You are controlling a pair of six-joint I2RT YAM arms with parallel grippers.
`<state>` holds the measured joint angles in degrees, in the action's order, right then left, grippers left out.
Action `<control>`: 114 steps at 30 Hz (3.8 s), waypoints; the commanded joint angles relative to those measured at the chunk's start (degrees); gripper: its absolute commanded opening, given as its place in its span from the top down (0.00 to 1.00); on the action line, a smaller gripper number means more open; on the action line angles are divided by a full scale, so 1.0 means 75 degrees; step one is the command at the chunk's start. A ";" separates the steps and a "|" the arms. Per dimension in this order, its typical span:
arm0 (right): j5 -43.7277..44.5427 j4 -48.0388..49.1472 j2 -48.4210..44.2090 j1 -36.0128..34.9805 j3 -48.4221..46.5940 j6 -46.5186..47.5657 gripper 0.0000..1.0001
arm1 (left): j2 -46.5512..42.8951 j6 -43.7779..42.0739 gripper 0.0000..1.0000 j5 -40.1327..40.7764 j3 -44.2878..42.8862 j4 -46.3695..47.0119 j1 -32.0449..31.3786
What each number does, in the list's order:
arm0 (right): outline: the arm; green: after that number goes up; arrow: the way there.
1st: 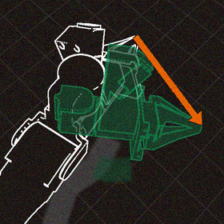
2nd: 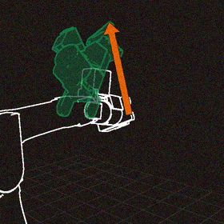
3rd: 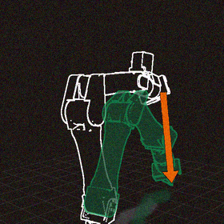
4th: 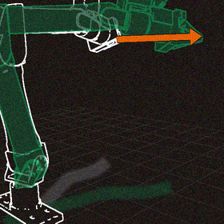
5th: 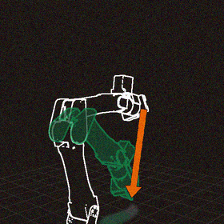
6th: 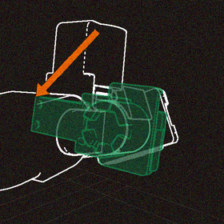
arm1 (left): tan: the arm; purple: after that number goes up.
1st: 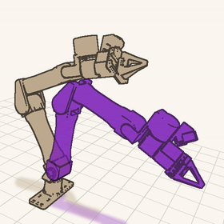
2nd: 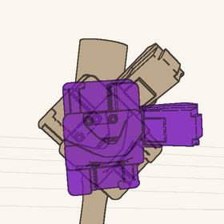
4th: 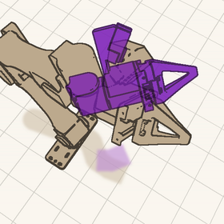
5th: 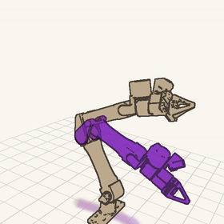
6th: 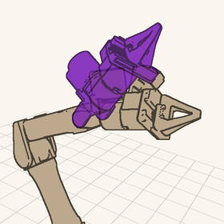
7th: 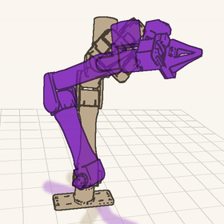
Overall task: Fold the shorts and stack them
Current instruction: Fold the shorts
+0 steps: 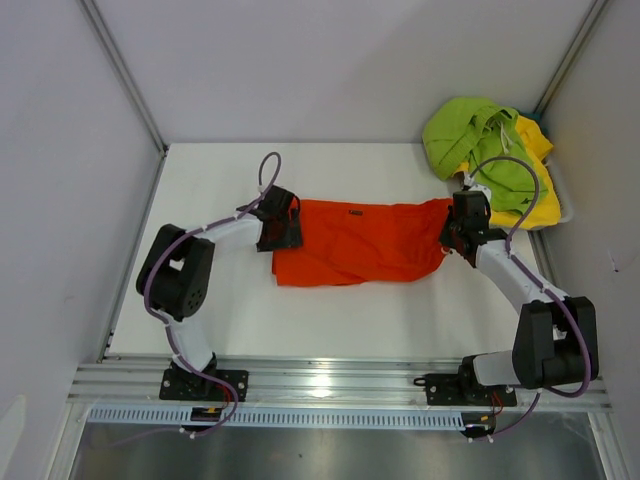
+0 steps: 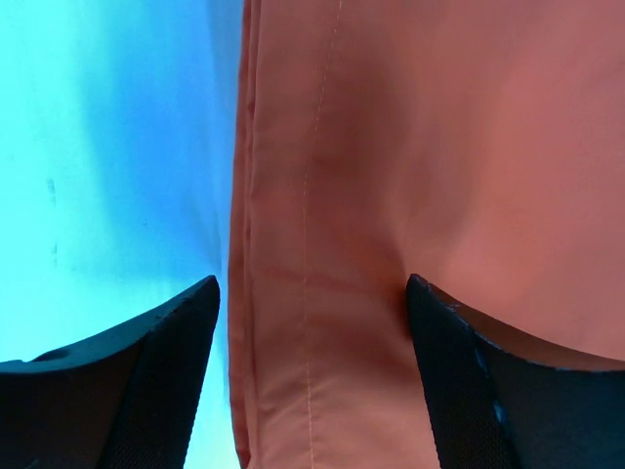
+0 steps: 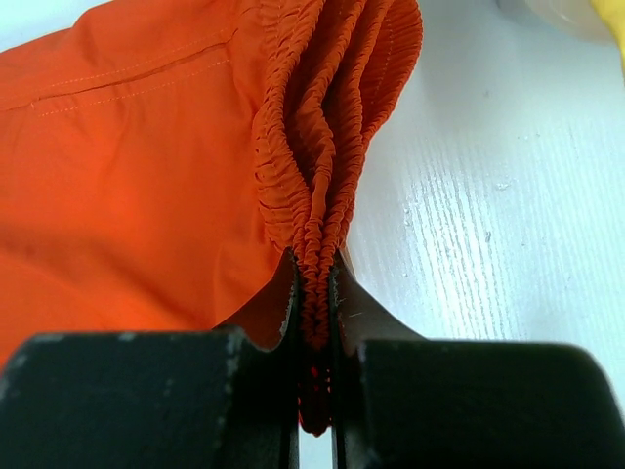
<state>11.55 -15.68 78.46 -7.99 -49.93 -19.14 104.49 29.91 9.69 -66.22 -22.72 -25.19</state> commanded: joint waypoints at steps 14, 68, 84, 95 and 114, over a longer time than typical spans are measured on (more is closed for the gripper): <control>0.0218 -0.0018 0.0051 0.0046 -0.0573 0.0548 1.00 | -0.1018 0.0535 0.34 -0.1970 0.1610 0.2008 0.1085; 0.3464 -0.0217 0.4995 -0.6798 -0.6266 0.2892 1.00 | 0.0107 0.0383 0.95 -0.1972 0.1305 0.1811 0.1191; 0.4717 -0.1142 0.5417 -0.6646 -0.6924 0.1895 1.00 | -0.0243 0.0360 0.96 -0.1832 0.1352 0.1612 0.1191; 0.3841 -0.1016 0.5748 -0.6798 -0.7160 0.1649 0.77 | -0.0771 0.0488 0.94 -0.1715 0.1621 0.1529 0.1191; -0.2782 0.1951 0.2992 -0.5042 -0.3831 -0.0003 0.39 | -0.3207 0.1414 0.35 -0.1339 0.2887 0.1529 0.2058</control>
<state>-0.78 -6.90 103.35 -48.53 -80.03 -14.87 83.99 39.07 -1.06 -44.69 -12.03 -9.93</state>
